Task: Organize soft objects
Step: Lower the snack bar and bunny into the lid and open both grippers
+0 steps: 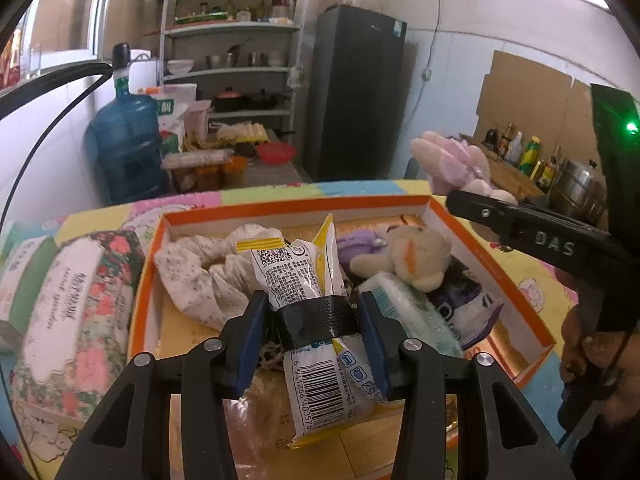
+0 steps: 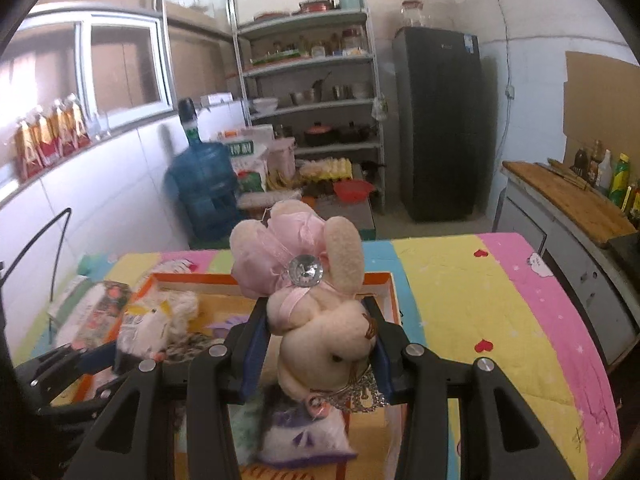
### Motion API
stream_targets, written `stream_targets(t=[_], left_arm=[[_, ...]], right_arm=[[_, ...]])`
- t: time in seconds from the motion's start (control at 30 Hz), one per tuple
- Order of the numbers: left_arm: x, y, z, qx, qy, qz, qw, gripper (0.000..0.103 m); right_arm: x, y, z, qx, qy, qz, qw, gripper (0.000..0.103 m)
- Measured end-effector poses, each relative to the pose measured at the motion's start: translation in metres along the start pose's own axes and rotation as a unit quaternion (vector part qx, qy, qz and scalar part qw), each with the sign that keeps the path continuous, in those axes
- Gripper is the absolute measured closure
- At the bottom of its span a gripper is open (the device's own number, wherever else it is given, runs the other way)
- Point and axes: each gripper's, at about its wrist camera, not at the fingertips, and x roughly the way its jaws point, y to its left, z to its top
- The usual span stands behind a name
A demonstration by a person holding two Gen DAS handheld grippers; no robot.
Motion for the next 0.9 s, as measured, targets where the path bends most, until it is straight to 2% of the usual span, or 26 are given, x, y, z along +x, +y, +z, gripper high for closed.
stream_targets(t=[0.33,0.53,0.63,0.73,0.9], left_arm=[[0.019,0.003,-0.001,-0.005,0.017,-0.005,0.9998,0.056],[0.019,0.009,0.002,-0.015,0.016,-0.009,0.9997,0.054],[0.017,0.013,0.004,-0.019,0.002,-0.01,0.9998,0.04],[0.008,0.014,0.005,-0.023,-0.019,-0.017,0.9994,0.03],[-0.005,0.017,0.008,-0.023,-0.043,-0.015,0.9987,0.028]], right_arm=[[0.036,-0.003,-0.013,-0.005,0.058,-0.003,0.998,0.056],[0.034,-0.003,-0.014,-0.003,0.054,-0.007,0.999,0.039],[0.033,-0.004,-0.014,-0.001,0.049,-0.007,0.999,0.035],[0.03,-0.005,-0.013,0.003,0.043,-0.008,0.999,0.033],[0.022,-0.009,-0.012,0.013,0.025,-0.014,0.999,0.03]])
